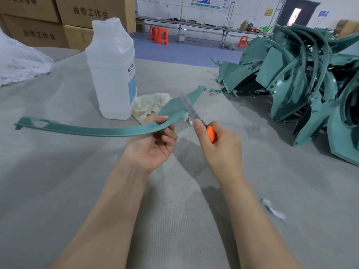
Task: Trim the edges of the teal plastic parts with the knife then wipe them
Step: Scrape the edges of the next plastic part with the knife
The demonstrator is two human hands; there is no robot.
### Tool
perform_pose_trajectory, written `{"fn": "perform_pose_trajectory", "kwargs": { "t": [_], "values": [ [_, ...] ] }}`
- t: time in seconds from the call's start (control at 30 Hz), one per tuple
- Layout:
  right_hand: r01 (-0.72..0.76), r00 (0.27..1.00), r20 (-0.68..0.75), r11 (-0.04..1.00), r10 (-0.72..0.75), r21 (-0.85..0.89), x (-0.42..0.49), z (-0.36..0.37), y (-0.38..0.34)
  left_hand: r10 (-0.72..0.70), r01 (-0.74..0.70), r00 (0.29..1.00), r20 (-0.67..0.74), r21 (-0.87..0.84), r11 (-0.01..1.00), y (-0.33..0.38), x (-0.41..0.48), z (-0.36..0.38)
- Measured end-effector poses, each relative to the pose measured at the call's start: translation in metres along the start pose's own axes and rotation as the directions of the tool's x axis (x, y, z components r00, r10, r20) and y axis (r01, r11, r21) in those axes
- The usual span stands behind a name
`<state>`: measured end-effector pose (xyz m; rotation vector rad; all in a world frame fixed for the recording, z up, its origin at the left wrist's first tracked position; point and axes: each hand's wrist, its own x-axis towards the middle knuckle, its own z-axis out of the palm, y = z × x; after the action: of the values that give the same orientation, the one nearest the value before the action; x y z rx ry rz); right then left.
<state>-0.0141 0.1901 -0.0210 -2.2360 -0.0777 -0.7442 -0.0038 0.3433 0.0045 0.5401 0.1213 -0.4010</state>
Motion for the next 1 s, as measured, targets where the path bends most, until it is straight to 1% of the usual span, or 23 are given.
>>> {"fn": "perform_pose_trajectory", "kwargs": {
  "t": [0.13, 0.3, 0.37, 0.53, 0.67, 0.73, 0.8, 0.87, 0.9, 0.93, 1.0],
  "values": [
    [-0.082, 0.995, -0.048, 0.997, 0.082, 0.006, 0.005, -0.007, 0.007, -0.023, 0.024, 1.0, -0.012, 0.063, 0.998, -0.001, -0.001, 0.002],
    [-0.192, 0.978, -0.092, 0.981, 0.187, -0.042, 0.013, -0.013, 0.014, 0.009, 0.0, 0.998, -0.056, 0.165, 0.986, 0.002, -0.001, 0.001],
    [-0.228, 0.971, -0.089, 0.972, 0.223, -0.049, 0.015, -0.017, 0.018, 0.012, 0.001, 0.997, -0.075, 0.168, 0.986, 0.003, 0.001, 0.0],
    [-0.194, 0.981, 0.011, 0.98, 0.194, 0.034, 0.009, -0.016, 0.014, 0.053, -0.034, 0.991, -0.124, 0.151, 0.988, 0.002, 0.005, -0.004],
    [-0.187, 0.982, 0.052, 0.974, 0.182, 0.129, 0.005, -0.011, 0.0, 0.084, -0.063, 0.988, -0.132, 0.155, 0.986, 0.0, 0.005, -0.006],
    [-0.194, 0.978, 0.113, 0.964, 0.175, 0.181, 0.006, -0.011, -0.004, 0.099, -0.074, 0.986, -0.134, 0.182, 0.98, -0.001, 0.005, -0.004],
    [-0.269, 0.955, 0.209, 0.911, 0.21, 0.314, 0.007, -0.014, -0.01, 0.144, -0.104, 0.979, -0.144, 0.254, 0.962, -0.004, 0.005, -0.001],
    [-0.389, 0.912, 0.327, 0.779, 0.25, 0.491, 0.008, -0.018, -0.014, 0.244, -0.176, 0.96, -0.138, 0.381, 0.908, -0.007, 0.006, 0.0],
    [-0.433, 0.891, 0.376, 0.722, 0.254, 0.539, 0.009, -0.02, -0.016, 0.294, -0.211, 0.948, -0.121, 0.452, 0.867, -0.008, 0.006, 0.001],
    [-0.462, 0.875, 0.413, 0.691, 0.252, 0.557, 0.009, -0.021, -0.017, 0.328, -0.236, 0.94, -0.097, 0.509, 0.827, -0.01, 0.005, 0.002],
    [-0.492, 0.854, 0.458, 0.667, 0.246, 0.559, 0.009, -0.021, -0.018, 0.356, -0.277, 0.934, -0.033, 0.563, 0.778, -0.014, 0.002, 0.005]
  ]
}}
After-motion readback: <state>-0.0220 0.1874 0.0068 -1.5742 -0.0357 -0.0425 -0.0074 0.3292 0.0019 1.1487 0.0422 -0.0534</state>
